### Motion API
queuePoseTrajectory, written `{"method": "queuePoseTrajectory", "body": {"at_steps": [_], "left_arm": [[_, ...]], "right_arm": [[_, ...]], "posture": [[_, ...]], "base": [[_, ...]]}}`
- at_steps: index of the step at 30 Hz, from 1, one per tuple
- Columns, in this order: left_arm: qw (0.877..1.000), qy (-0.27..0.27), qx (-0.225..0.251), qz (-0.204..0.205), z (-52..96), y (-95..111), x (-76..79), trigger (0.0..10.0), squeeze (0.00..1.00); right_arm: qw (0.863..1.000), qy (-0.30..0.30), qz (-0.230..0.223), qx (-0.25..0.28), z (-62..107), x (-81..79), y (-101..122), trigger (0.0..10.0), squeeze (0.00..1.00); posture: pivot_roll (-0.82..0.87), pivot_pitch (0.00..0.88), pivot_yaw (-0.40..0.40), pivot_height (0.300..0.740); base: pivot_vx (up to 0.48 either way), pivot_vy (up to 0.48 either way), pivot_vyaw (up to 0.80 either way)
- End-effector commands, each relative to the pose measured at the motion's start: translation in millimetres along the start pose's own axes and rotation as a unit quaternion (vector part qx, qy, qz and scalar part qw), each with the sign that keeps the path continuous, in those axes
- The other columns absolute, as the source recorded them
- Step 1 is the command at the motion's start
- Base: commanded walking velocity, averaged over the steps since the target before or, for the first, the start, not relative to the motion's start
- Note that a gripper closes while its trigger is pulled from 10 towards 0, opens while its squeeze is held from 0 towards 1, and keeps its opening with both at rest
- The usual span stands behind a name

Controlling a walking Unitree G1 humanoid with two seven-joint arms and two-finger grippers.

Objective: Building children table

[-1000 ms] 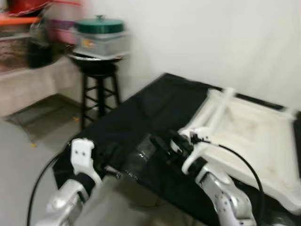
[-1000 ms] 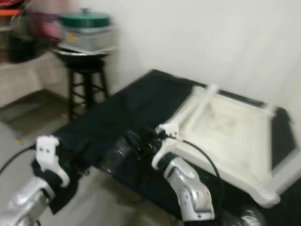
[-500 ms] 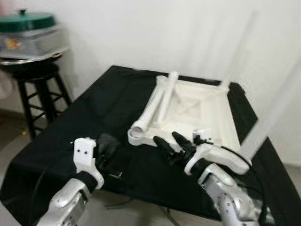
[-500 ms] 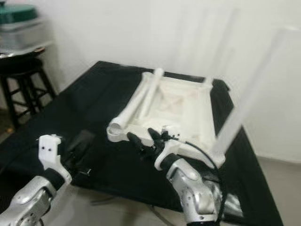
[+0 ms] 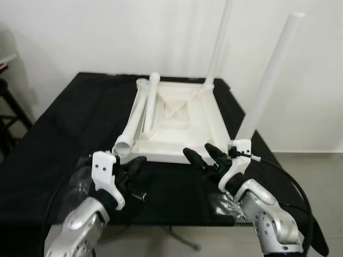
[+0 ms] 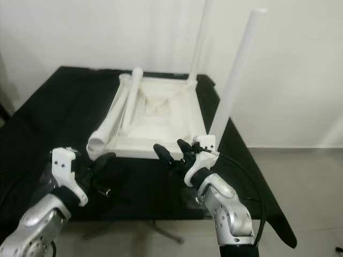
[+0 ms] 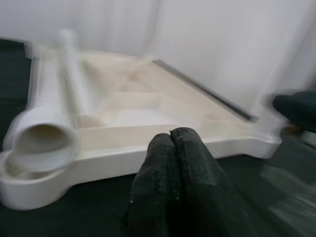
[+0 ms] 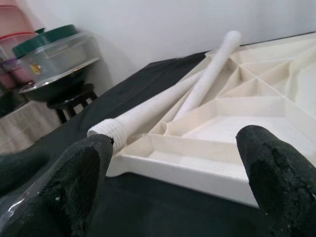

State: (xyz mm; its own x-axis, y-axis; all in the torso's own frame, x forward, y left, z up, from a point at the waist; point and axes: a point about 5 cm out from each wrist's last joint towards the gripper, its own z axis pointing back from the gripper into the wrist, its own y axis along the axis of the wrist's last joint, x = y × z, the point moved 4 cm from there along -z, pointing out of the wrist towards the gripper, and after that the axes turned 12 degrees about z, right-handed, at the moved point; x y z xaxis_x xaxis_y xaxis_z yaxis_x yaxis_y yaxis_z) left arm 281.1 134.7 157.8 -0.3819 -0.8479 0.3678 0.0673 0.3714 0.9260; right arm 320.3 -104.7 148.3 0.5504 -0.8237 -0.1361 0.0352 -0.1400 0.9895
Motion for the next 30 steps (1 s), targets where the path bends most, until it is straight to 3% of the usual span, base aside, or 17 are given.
{"method": "queuePoseTrajectory", "body": {"at_steps": [1, 5, 17, 19, 23, 30], "left_arm": [[1.000, -0.003, -0.003, 0.002, 0.4, -1, 1.4, 10.0, 0.00], [1.000, -0.003, -0.002, 0.003, 0.6, -1, 1.1, 10.0, 0.00], [1.000, 0.021, 0.023, -0.007, 3.7, 7, -3.2, 10.0, 0.00], [0.998, 0.054, 0.027, -0.025, 0.5, 15, -13.1, 10.0, 0.00], [0.996, 0.070, 0.035, -0.045, -3.9, 23, -19.9, 10.0, 0.00], [0.995, 0.062, 0.039, -0.062, -12.3, 30, -20.8, 10.0, 0.00]], "right_arm": [[1.000, -0.010, 0.002, -0.004, 1.9, 6.7, 0, 10.0, 0.00], [1.000, -0.009, 0.003, -0.004, 1.7, 6.3, 0, 10.0, 0.00], [1.000, -0.006, 0.014, -0.006, 3.0, 4.3, 1, 10.0, 0.00], [0.999, 0.000, 0.035, -0.015, 3.0, 2.4, 1, 10.0, 0.00], [0.999, 0.006, 0.049, -0.020, 2.5, 0.3, 1, 10.0, 0.00], [0.998, 0.009, 0.049, -0.022, 2.6, -0.4, 0, 10.0, 0.00]], "posture": [[-0.01, 0.000, -0.052, 0.740], [0.00, 0.000, -0.049, 0.740], [0.00, 0.000, -0.048, 0.740], [0.00, 0.000, -0.050, 0.740], [0.00, 0.000, -0.046, 0.740], [-0.01, 0.000, -0.043, 0.740]], "base": [[0.000, 0.000, -0.80], [0.000, 0.000, -0.80], [0.000, 0.000, 0.00], [0.000, 0.394, 0.00], [0.000, 0.480, 0.00], [0.000, 0.480, 0.00]]}}
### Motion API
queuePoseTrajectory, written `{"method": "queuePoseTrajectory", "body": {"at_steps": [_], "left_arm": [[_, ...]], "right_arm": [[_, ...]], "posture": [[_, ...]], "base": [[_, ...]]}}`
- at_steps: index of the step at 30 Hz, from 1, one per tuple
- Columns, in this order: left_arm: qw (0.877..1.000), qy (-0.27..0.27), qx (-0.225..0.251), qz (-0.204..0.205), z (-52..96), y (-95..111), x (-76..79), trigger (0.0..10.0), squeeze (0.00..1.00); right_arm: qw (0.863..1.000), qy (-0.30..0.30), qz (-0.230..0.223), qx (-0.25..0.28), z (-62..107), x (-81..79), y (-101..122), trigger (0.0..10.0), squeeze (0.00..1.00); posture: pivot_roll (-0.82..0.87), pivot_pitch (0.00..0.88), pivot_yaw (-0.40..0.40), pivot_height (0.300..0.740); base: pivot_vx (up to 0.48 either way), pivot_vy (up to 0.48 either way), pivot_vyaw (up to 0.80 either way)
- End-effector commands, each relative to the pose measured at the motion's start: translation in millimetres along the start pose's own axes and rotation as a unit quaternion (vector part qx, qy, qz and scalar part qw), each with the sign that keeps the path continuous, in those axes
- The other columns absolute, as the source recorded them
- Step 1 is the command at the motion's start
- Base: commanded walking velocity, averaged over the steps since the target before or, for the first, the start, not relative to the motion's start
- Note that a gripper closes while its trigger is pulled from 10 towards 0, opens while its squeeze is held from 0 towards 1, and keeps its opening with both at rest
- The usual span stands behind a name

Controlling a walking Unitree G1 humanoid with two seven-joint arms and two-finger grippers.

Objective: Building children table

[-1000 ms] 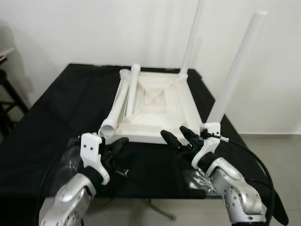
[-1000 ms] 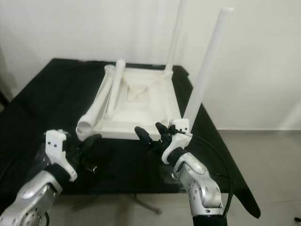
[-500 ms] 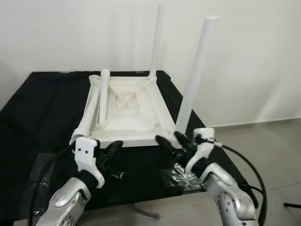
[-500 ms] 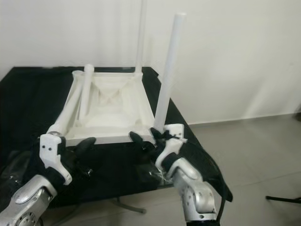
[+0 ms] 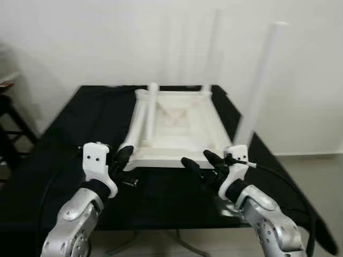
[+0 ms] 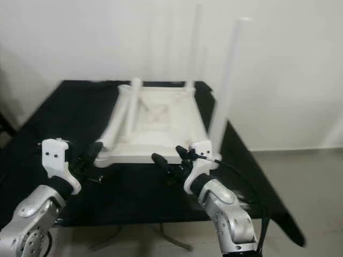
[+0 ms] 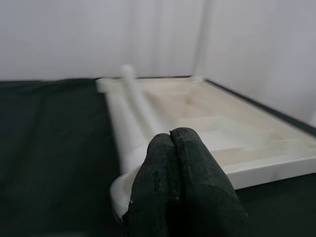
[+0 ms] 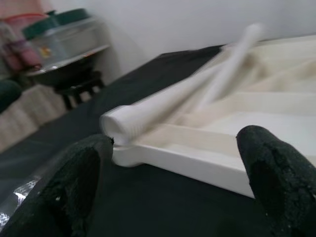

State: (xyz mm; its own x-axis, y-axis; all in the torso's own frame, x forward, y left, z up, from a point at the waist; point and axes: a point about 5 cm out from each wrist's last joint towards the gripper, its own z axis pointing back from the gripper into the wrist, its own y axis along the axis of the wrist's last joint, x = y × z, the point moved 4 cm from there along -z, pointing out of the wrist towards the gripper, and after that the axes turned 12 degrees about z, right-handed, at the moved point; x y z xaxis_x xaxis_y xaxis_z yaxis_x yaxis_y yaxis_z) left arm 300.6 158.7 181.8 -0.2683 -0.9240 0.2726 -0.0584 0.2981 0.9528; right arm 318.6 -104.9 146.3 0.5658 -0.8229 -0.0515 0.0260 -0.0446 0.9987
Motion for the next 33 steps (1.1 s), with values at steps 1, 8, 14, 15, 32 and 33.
{"method": "queuePoseTrajectory", "body": {"at_steps": [1, 8, 14, 15, 32, 33], "left_arm": [[1.000, -0.006, -0.009, -0.006, -1.4, -4, 0.8, 10.0, 0.00], [1.000, -0.024, -0.016, 0.000, -2.3, -7, 5.6, 10.0, 0.00], [0.999, -0.038, -0.025, -0.004, -4.6, -9, 8.4, 10.0, 0.00], [0.999, -0.038, -0.026, -0.006, -4.7, -9, 8.3, 10.0, 0.00], [0.999, -0.030, -0.035, 0.002, -6.0, -13, 2.0, 10.0, 0.00], [0.999, -0.032, -0.037, 0.002, -6.1, -14, 1.8, 10.0, 0.00]], "right_arm": [[1.000, 0.001, 0.004, 0.001, 1.1, 0.9, 1, 10.0, 0.00], [1.000, 0.003, -0.002, 0.000, 0.9, 2.1, 1, 10.0, 0.00], [1.000, 0.003, -0.002, -0.001, 0.3, 1.8, 0, 10.0, 0.00], [1.000, 0.003, -0.002, -0.001, 0.4, 1.6, 0, 10.0, 0.00], [1.000, 0.014, -0.003, 0.012, -0.7, -1.9, 1, 10.0, 0.00], [1.000, 0.014, 0.000, 0.014, -0.7, -1.9, 2, 10.0, 0.00]], "posture": [[-0.01, 0.000, -0.047, 0.740], [-0.02, 0.000, -0.047, 0.740], [-0.02, 0.000, -0.041, 0.740], [-0.02, 0.000, -0.037, 0.740], [0.00, 0.000, -0.035, 0.740], [0.00, 0.000, -0.034, 0.740]], "base": [[0.000, 0.000, 0.00], [0.000, 0.000, 0.00], [0.000, 0.000, 0.00], [0.000, 0.000, 0.00], [0.000, 0.000, 0.00], [0.240, 0.000, 0.00]]}}
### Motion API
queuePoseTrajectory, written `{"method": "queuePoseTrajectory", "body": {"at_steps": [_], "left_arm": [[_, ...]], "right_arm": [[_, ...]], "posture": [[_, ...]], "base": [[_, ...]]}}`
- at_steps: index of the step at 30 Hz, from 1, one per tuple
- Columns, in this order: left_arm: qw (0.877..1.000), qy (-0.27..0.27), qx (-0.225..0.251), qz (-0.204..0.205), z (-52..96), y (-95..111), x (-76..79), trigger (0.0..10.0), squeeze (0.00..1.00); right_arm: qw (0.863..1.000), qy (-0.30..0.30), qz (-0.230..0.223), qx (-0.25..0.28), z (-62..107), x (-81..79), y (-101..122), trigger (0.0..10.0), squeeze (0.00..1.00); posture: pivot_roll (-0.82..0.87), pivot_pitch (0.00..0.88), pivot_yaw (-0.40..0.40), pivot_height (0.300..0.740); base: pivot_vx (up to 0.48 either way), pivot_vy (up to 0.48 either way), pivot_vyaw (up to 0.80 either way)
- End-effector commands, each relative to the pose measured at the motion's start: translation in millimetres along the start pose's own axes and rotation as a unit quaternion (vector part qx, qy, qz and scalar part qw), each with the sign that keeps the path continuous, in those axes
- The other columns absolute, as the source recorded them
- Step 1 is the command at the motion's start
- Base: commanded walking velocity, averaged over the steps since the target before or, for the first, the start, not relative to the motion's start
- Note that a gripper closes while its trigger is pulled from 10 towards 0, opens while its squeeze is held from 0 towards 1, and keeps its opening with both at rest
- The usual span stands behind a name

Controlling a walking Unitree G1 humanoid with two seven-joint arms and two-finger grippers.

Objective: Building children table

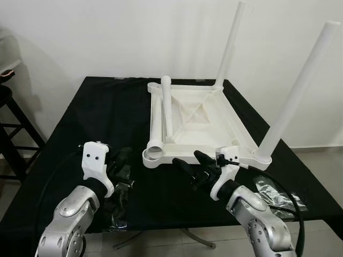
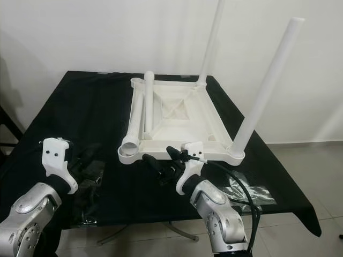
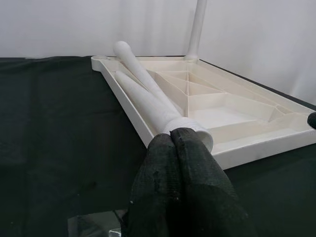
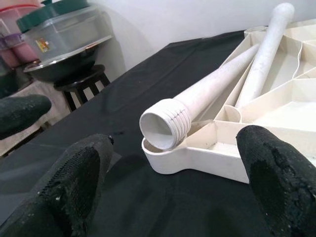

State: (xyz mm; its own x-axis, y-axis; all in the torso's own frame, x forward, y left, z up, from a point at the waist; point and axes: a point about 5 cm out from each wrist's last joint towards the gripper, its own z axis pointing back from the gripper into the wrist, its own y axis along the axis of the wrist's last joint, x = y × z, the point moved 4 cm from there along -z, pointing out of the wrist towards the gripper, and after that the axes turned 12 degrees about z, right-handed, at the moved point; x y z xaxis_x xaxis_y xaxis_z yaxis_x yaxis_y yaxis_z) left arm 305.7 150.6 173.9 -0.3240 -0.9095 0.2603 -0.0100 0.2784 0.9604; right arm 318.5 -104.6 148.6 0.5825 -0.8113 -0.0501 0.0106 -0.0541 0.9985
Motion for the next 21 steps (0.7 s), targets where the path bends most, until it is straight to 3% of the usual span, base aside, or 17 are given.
{"method": "queuePoseTrajectory", "body": {"at_steps": [1, 6, 17, 21], "left_arm": [[1.000, -0.003, -0.011, 0.005, -0.4, -3.9, -2.2, 10.0, 0.00], [1.000, -0.007, -0.013, 0.004, -0.6, -4.9, -2.3, 10.0, 0.00], [1.000, -0.016, -0.016, 0.004, -0.7, -5.6, -1.5, 10.0, 0.00], [0.999, -0.041, -0.016, 0.012, 1.1, -4.4, 3.8, 10.0, 0.00]], "right_arm": [[1.000, 0.003, -0.001, 0.005, -0.6, -1.5, -0.7, 10.0, 0.00], [1.000, 0.007, 0.005, 0.010, -0.1, -2.8, -0.1, 10.0, 0.00], [1.000, 0.010, -0.019, 0.022, 0.1, -2.3, 2.1, 10.0, 0.00], [0.999, 0.009, -0.027, 0.029, 0.6, -1.5, 3.4, 10.0, 0.00]], "posture": [[0.00, 0.000, -0.034, 0.740], [0.00, 0.000, -0.034, 0.740], [0.01, 0.000, -0.032, 0.740], [0.01, 0.000, -0.032, 0.740]], "base": [[0.240, 0.000, 0.00], [0.261, 0.000, 0.66], [0.273, 0.000, 0.00], [0.000, 0.000, 0.00]]}}
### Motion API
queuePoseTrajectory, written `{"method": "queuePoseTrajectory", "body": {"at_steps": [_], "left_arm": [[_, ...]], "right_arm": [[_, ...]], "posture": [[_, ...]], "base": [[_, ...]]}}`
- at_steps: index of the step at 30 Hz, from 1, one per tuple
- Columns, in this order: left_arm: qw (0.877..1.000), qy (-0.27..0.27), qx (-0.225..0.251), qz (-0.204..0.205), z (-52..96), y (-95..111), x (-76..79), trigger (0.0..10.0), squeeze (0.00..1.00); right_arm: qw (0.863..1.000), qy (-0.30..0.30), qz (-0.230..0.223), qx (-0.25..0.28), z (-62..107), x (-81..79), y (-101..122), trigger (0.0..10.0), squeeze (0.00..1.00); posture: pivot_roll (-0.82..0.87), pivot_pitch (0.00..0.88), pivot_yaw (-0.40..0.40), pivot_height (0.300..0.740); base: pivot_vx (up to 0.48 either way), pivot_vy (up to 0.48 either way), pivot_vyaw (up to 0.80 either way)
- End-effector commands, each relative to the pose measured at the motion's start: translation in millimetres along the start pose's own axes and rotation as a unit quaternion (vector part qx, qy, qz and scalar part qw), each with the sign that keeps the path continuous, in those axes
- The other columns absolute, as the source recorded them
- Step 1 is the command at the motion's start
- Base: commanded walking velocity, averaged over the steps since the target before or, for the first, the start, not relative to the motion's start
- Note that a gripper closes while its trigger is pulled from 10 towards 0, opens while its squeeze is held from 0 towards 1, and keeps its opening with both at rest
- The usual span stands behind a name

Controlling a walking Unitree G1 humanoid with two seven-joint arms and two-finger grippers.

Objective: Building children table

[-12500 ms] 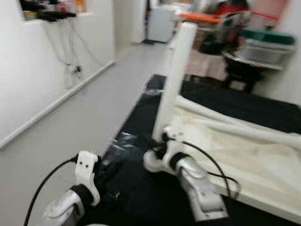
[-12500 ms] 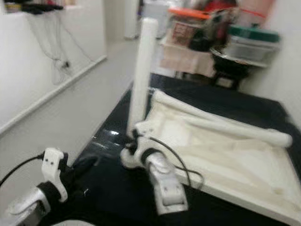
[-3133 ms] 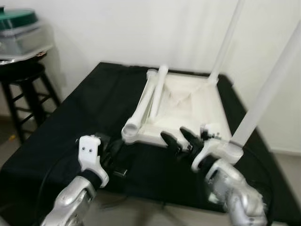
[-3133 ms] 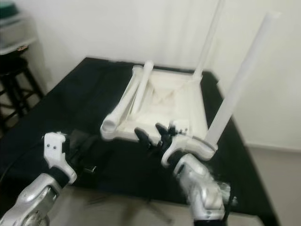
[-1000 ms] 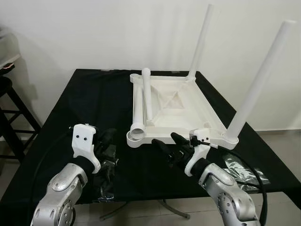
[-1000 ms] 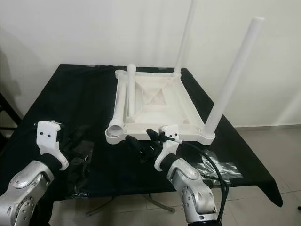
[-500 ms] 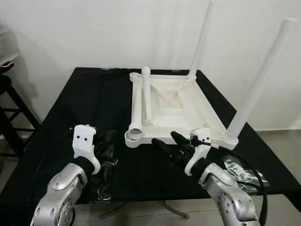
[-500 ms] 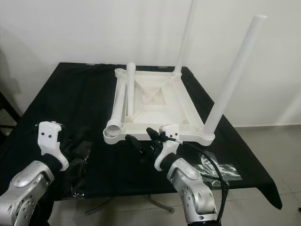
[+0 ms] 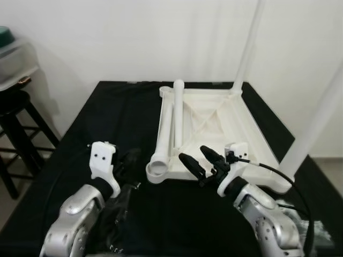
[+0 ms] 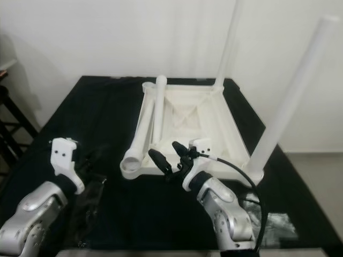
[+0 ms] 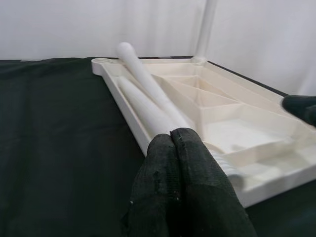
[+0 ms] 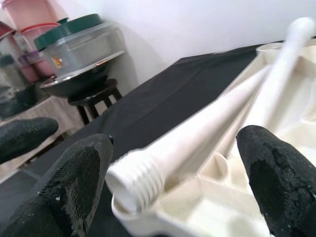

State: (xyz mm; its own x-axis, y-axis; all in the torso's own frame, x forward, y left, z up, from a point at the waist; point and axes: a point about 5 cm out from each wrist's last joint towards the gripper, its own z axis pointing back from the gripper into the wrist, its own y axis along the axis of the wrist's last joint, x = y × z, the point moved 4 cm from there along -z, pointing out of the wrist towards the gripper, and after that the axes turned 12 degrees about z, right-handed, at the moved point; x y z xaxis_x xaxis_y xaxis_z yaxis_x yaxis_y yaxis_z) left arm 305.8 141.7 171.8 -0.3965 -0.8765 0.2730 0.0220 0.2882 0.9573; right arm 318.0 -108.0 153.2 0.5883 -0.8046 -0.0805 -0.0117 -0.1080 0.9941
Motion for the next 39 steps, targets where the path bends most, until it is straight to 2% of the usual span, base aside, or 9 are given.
{"method": "queuePoseTrajectory", "body": {"at_steps": [1, 9, 13, 14, 15, 16, 28, 29, 39], "left_arm": [[1.000, -0.002, -0.003, 0.001, 4.0, 0, -3.5, 10.0, 0.00], [0.999, -0.045, -0.011, -0.005, 9.4, 1, 7.6, 10.0, 0.00], [0.983, -0.129, -0.065, -0.111, 19.4, -11, 30.2, 10.0, 0.00], [0.972, -0.150, -0.087, -0.157, 22.8, -17, 35.0, 10.0, 0.38], [0.972, -0.150, -0.087, -0.157, 22.8, -17, 35.0, 10.0, 0.38], [0.945, -0.175, -0.122, -0.248, 23.8, -28, 38.9, 10.0, 1.00], [0.900, -0.239, -0.118, -0.346, -2.9, -32, 68.3, 10.0, 1.00], [0.893, -0.239, -0.115, -0.363, -7.8, -31, 69.3, 10.0, 0.00], [0.837, -0.211, -0.142, -0.485, -20.0, -29, 42.2, 10.0, 0.00]], "right_arm": [[1.000, 0.005, -0.012, 0.004, -1.6, -3.6, -2, 10.0, 0.00], [1.000, 0.006, -0.023, 0.011, 0.3, -2.8, 1, 10.0, 0.00], [0.999, -0.025, -0.020, 0.008, 8.0, 5.2, 1, 10.0, 0.00], [0.999, -0.046, -0.015, 0.006, 12.1, 11.9, 0, 10.0, 0.00], [0.999, -0.046, -0.015, 0.006, 12.1, 11.9, 0, 10.0, 0.00], [0.995, -0.099, -0.008, -0.014, 18.4, 30.1, -4, 10.0, 0.00], [0.990, -0.140, -0.025, -0.003, 20.6, 37.5, -2, 10.0, 0.00], [0.990, -0.139, -0.030, 0.002, 20.9, 36.6, -2, 10.0, 0.00], [0.990, -0.133, -0.035, 0.007, 20.9, 29.4, 0, 10.0, 0.00]], "posture": [[0.01, 0.000, -0.032, 0.740], [0.00, 0.000, -0.032, 0.740], [0.01, 0.000, -0.049, 0.740], [0.02, 0.000, -0.047, 0.740], [0.02, 0.000, -0.047, 0.740], [0.02, 0.000, -0.047, 0.740], [0.00, 0.000, -0.012, 0.740], [0.00, 0.000, -0.011, 0.740], [-0.01, 0.000, 0.000, 0.740]], "base": [[0.000, 0.000, 0.00], [0.000, 0.000, 0.00], [0.000, 0.000, 0.00], [0.000, 0.000, 0.00], [0.000, 0.000, 0.00], [0.000, 0.000, 0.00], [0.000, 0.000, -0.55], [0.000, 0.000, 0.00], [0.000, 0.000, 0.00]]}}
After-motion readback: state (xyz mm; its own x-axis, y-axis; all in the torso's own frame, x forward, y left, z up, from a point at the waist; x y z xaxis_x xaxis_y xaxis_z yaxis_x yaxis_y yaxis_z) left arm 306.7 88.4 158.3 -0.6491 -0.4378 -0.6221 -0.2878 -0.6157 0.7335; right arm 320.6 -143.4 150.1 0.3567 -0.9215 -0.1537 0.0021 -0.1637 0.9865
